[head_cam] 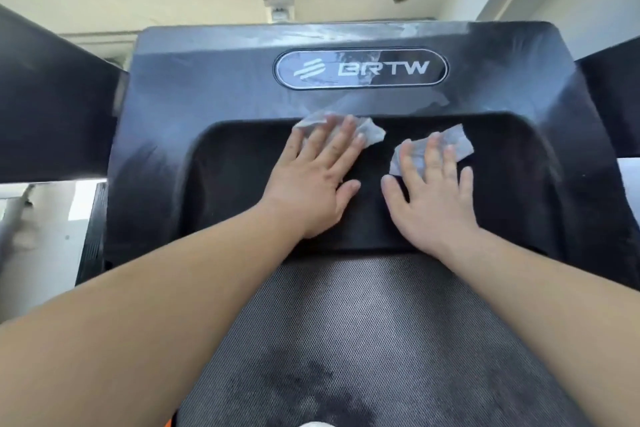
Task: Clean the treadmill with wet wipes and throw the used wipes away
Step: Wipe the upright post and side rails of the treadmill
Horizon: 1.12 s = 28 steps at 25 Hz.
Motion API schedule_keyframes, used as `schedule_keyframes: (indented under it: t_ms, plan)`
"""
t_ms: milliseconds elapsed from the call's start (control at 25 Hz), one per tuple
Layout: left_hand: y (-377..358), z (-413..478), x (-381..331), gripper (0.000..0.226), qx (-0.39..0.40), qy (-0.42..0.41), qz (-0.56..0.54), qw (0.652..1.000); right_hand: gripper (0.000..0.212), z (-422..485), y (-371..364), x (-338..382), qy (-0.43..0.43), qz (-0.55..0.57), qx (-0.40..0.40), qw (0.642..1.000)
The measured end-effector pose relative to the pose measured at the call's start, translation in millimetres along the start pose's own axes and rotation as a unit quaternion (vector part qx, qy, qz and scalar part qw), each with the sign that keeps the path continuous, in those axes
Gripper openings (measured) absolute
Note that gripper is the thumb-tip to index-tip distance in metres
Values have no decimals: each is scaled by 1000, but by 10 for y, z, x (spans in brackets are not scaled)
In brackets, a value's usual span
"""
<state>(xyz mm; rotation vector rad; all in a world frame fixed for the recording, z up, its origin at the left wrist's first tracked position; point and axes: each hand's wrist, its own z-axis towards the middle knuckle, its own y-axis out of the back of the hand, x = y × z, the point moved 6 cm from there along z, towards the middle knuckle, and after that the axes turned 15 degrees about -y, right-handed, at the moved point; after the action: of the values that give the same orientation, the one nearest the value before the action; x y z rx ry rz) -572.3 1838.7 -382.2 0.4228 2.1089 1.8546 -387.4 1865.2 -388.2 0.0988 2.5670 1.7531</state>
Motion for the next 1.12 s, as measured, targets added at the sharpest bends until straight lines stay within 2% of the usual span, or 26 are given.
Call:
schedule_keyframes:
  t_ms: [120,240,360,480,600,680,760,880,1000,1120]
  plan:
    - [-84,47,-173,68,-16,49,-73,996,73,-378,-274,127,138,-44,-21,989]
    - [-355,-345,-577,71,7,-9,-100,995,69,-657,-512,-136,238,-93,-39,966]
    - [-522,-793,-654,75,21,-53,-59,997,63,-673,-522,-529,269,-119,-54,954]
    - [-570,-1123,-504,68,20,-28,-52,998,61,-593,-440,-768,234,-121,-46,964]
    - [-516,-1289,-207,66,14,18,-39,999,65,-380,-275,-964,104,-70,-50,991]
    - [-456,-1307,11,71,16,88,-40,995,67,-255,-174,-1085,-2,-20,-37,999]
    - [-410,-1229,164,78,9,161,-53,985,70,-204,-110,-1069,-59,-5,3,998]
    - [-271,-843,257,84,-8,181,-56,982,77,-261,-99,-749,-18,-18,44,999]
    - [20,-105,196,81,-23,115,-37,992,74,-233,-8,-364,68,-11,65,996]
    - [267,602,32,76,-39,50,-42,997,69,-93,94,-249,91,-15,50,994]
